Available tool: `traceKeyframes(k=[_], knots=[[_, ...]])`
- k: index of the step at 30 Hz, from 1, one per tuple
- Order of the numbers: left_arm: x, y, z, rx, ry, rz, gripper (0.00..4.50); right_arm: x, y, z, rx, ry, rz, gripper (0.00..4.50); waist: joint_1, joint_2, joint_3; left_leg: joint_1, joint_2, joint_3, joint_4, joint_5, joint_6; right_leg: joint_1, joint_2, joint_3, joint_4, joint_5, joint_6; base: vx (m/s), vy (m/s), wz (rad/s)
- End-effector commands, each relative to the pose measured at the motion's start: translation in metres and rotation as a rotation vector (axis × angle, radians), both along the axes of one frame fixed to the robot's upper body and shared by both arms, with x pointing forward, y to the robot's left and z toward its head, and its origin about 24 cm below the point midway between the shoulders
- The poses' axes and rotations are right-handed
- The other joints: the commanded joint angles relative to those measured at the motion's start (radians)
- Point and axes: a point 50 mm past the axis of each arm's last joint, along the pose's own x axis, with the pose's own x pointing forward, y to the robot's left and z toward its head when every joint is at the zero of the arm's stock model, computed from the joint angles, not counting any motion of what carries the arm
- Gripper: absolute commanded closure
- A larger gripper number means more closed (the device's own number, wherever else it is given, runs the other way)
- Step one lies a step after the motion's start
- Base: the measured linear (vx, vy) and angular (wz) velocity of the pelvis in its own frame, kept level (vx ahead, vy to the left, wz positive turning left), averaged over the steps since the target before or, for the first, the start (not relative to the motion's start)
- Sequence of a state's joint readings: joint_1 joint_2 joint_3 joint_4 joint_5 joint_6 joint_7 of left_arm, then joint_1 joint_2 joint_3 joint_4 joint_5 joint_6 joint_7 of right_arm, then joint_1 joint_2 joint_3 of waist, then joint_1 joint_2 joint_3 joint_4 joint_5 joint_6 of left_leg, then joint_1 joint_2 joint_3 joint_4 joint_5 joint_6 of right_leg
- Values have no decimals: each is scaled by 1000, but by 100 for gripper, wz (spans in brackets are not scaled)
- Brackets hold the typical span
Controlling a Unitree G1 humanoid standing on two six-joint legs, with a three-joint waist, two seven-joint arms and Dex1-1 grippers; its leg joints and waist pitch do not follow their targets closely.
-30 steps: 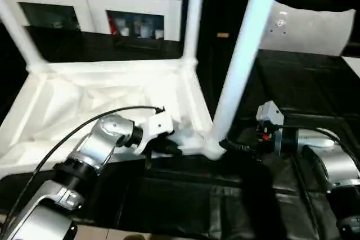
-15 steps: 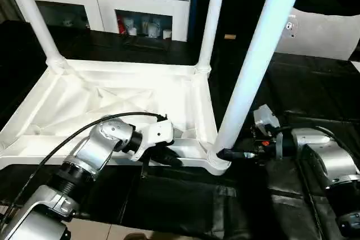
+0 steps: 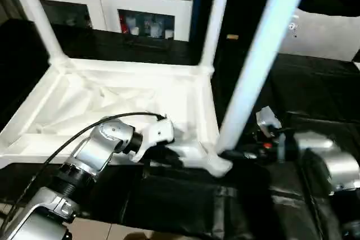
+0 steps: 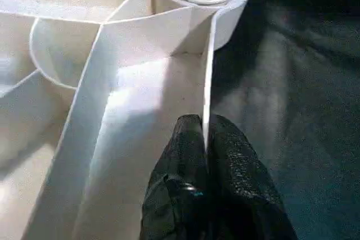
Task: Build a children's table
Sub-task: Rotate leg to tighten
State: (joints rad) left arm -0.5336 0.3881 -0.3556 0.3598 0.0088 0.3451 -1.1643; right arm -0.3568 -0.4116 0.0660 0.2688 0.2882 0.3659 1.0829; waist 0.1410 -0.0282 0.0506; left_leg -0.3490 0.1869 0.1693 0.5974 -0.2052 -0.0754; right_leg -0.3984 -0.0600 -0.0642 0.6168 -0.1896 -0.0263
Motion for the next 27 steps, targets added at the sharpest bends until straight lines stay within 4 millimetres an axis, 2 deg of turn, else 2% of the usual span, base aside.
traceKeyframes(k=[1, 2, 3, 4, 5, 6, 7, 8, 9, 10, 11, 15, 16, 19, 20, 22, 23, 24, 27], knots=[[2, -18, 0, -41, 4, 39, 450, 8, 12, -5, -60, 8, -96, 251, -1, 1, -51, 1, 42, -18, -82, -187, -4, 51, -95, 46, -92, -388, -141, 0, 0, 0], [7, -22, 1, -43, -12, 103, 450, 15, 15, -6, -84, 19, -202, 252, -7, 0, -53, 0, 42, -20, -84, -194, -9, 52, -96, 45, -96, -416, -121, 0, 0, 0], [12, -25, 1, -43, -26, 161, 450, 19, 17, -7, -102, 23, -281, 252, -17, 2, -51, 2, 41, -19, -85, -197, -18, 45, -90, 46, -97, -411, -119, 0, 0, 0], [17, -28, 1, -41, -32, 215, 450, 24, 19, -7, -112, 27, -360, 252, -19, 0, -50, 4, 39, -19, -85, -203, -23, 44, -89, 45, -99, -423, -114, 0, 0, 0], [21, -31, 1, -38, -41, 267, 450, 28, 22, -6, -107, 23, -428, 252, -26, 2, -51, 6, 36, -18, -82, -212, -24, 40, -91, 46, -102, -449, -108, 0, 0, 0], [21, -31, 1, -38, -41, 267, 450, 28, 22, -6, -107, 23, -428, 252, -23, 0, -54, 4, 36, -19, -82, -202, -20, 45, -94, 46, -105, -455, -97, 0, 0, 0], [24, -36, 2, -40, -42, 304, 450, 29, 29, -3, -88, 8, -468, 252, -22, 5, -54, 2, 37, -21, -83, -198, -17, 46, -94, 45, -104, -443, -96, 0, 0, 0], [26, -42, 2, -42, -40, 326, 450, 28, 36, -1, -57, -1, -486, 252, -24, 4, -54, 6, 40, -18, -83, -194, -12, 39, -90, 48, -104, -405, -101, 0, 0, 0], [26, -45, 2, -43, -40, 332, 450, 27, 39, 1, -35, -5, -485, 252, -23, 4, -58, 3, 39, -17, -82, -177, -10, 43, -90, 50, -98, -350, -112, 0, 0, 0], [26, -47, 3, -42, -41, 333, 450, 26, 43, 2, -14, -11, -478, 220, -21, 4, -59, 1, 40, -18, -81, -166, -7, 46, -91, 50, -93, -321, -120, 0, 0, 0], [26, -49, 2, -30, -48, 328, 450, 25, 46, 3, -1, -11, -476, 187, -20, 5, -62, -2, 40, -17, -80, -138, -1, 48, -88, 50, -84, -250, -136, 0, 0, 0], [24, -47, 0, -6, -85, 292, 450, 18, 47, 8, 39, -28, -415, 170, -18, 9, -63, -3, 39, -14, -78, -98, 23, 54, -87, 50, -79, -147, -161, 0, 0, 0], [24, -47, 0, -6, -85, 292, 450, 18, 47, 8, 39, -28, -415, 144, -17, 9, -63, -2, 40, -14, -78, -100, 24, 54, -88, 50, -78, -146, -164, 0, 0, 0], [23, -40, 0, -2, -111, 262, 450, 13, 37, 11, 12, -51, -365, 126, -13, 8, -61, -3, 40, -13, -78, -120, 28, 56, -90, 51, -83, -184, -155, 0, 0, 0], [21, -36, -2, 12, -109, 232, 450, 12, 31, 11, -1, -54, -350, 126, -10, 9, -59, -2, 40, -14, -80, -129, 29, 56, -89, 50, -87, -217, -143, 0, 0, 0], [17, -29, -4, 39, -103, 167, 450, 13, 22, 12, -19, -60, -321, 98, -10, 10, -58, -8, 39, -16, -82, -133, 27, 60, -92, 48, -91, -261, -125, 0, 0, 0], [16, -27, -5, 44, -101, 152, 450, 14, 21, 12, -22, -61, -312, 92, -14, 12, -59, -7, 39, -16, -82, -137, 26, 56, -92, 49, -91, -269, -121, 0, 0, 0], [14, -24, -6, 54, -97, 125, 450, 14, 19, 12, -28, -64, -296, 92, -19, 13, -58, -5, 41, -15, -82, -140, 24, 53, -90, 49, -90, -261, -128, 0, 0, 0], [12, -20, -6, 61, -88, 94, 450, 14, 19, 12, -37, -68, -269, 56, -21, 15, -58, -2, 42, -14, -82, -146, 22, 51, -90, 50, -90, -255, -147, 0, 0, 0]])
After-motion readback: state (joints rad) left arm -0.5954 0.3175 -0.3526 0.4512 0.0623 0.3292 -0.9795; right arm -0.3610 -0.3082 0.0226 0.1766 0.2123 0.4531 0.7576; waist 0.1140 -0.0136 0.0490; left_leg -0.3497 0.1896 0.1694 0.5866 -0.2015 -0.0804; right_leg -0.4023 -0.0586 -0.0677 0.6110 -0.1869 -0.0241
